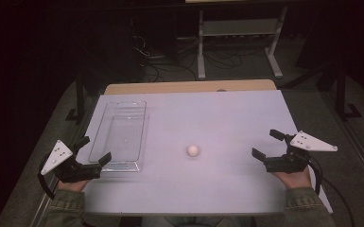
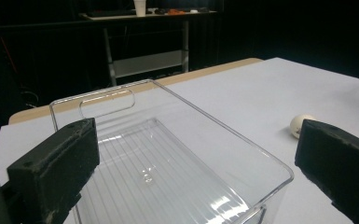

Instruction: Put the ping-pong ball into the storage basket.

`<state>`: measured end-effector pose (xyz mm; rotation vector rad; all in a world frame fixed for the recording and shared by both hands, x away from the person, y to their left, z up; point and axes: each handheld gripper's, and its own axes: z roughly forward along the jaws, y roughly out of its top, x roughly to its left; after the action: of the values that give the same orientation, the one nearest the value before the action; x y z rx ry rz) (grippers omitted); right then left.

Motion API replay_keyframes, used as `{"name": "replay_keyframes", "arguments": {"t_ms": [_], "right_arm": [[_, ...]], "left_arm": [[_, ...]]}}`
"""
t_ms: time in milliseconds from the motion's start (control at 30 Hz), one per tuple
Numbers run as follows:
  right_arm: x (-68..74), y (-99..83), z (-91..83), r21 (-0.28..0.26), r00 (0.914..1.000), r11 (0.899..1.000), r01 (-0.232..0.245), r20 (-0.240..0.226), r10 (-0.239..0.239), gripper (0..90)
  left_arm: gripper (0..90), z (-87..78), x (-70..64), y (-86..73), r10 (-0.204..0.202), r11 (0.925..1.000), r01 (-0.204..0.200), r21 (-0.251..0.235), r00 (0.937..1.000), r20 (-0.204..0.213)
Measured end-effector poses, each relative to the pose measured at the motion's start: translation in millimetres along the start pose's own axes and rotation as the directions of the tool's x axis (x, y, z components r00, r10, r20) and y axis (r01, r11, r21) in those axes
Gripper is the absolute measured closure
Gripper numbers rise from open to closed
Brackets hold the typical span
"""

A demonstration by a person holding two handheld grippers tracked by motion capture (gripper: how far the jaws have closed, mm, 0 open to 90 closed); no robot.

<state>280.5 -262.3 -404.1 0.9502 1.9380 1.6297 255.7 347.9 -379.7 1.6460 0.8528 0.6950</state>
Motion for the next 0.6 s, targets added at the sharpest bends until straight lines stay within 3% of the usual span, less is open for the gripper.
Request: {"name": "replay_keyframes", "arguments": {"t_ms": [300, 500, 600], "right_arm": [[1.0, -0.1, 0.4, 0.002, 1.0000, 1.000, 0.003, 0.001, -0.003, 0.0], [0.4, -0.2, -1.1, -0.005, 1.0000, 1.000, 0.004, 0.006, -0.004, 0.0], [-0.3, -0.6, -1.6, -0.017, 0.9999, 1.000, -0.014, 0.001, 0.014, 0.0]], "left_arm": [[0.0, -1.6, 2.4, 1.0, -0.005, 0.9997, 0.005, 0.024, 1.0000, -0.001], [0.0, -0.5, 2.4, 7.0, -0.023, 0.9990, 0.022, 0.040, 0.9994, 0.027], [0.0, 0.0, 1.0, 12.9, -0.008, 0.9985, 0.006, 0.054, 0.9993, 0.035]]}}
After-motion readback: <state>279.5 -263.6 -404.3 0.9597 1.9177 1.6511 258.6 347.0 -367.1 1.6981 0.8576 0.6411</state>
